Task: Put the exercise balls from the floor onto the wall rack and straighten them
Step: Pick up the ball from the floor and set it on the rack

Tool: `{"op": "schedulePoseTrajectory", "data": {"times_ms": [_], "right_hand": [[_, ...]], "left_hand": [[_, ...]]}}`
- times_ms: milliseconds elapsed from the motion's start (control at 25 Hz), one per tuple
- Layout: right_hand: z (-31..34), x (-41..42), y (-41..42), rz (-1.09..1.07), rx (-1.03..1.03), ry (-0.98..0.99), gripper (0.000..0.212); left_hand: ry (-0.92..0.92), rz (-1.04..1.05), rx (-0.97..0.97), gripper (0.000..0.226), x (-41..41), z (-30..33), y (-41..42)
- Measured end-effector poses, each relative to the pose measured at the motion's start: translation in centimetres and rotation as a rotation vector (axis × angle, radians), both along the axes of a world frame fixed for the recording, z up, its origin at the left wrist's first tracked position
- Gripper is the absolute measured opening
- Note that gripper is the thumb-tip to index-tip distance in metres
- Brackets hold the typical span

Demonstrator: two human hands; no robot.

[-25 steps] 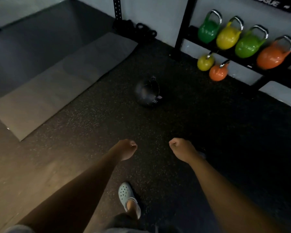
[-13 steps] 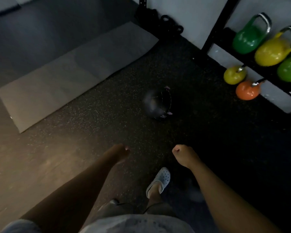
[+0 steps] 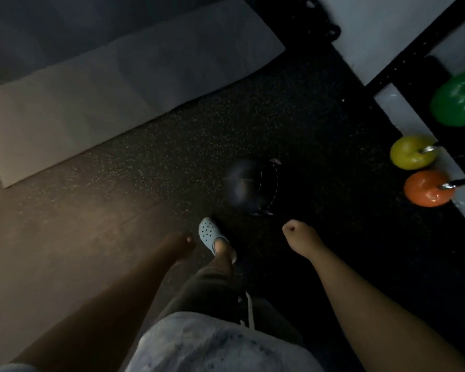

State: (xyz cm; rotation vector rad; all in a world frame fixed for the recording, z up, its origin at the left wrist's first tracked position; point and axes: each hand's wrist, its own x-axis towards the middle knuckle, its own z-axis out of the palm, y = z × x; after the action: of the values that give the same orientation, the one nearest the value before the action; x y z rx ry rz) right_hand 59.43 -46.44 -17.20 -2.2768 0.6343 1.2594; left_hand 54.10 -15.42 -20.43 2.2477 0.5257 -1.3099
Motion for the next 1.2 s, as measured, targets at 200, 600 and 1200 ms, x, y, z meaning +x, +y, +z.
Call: {"op": "schedulePoseTrajectory", "data": {"times_ms": [200, 600, 1200], "right_hand": [[-10.0, 11.4, -1.9, -0.324, 0.070, -0.038, 0.047], [-39.9, 19.5, -4.9, -0.847, 0.129, 0.053, 0.083], [-8.5, 26.5, -15.1, -1.186, 0.338, -0.445, 0.071]], "left_hand": [[-0.023, 0.278, -0.020, 0.036, 10.8, -9.2, -1.5], [-0.068, 0.896, -0.128, 0.081, 21.6, -35.8, -9.6], [-0.297, 1.157, -0.592, 0.107, 33.6, -9.6, -21.8]]}}
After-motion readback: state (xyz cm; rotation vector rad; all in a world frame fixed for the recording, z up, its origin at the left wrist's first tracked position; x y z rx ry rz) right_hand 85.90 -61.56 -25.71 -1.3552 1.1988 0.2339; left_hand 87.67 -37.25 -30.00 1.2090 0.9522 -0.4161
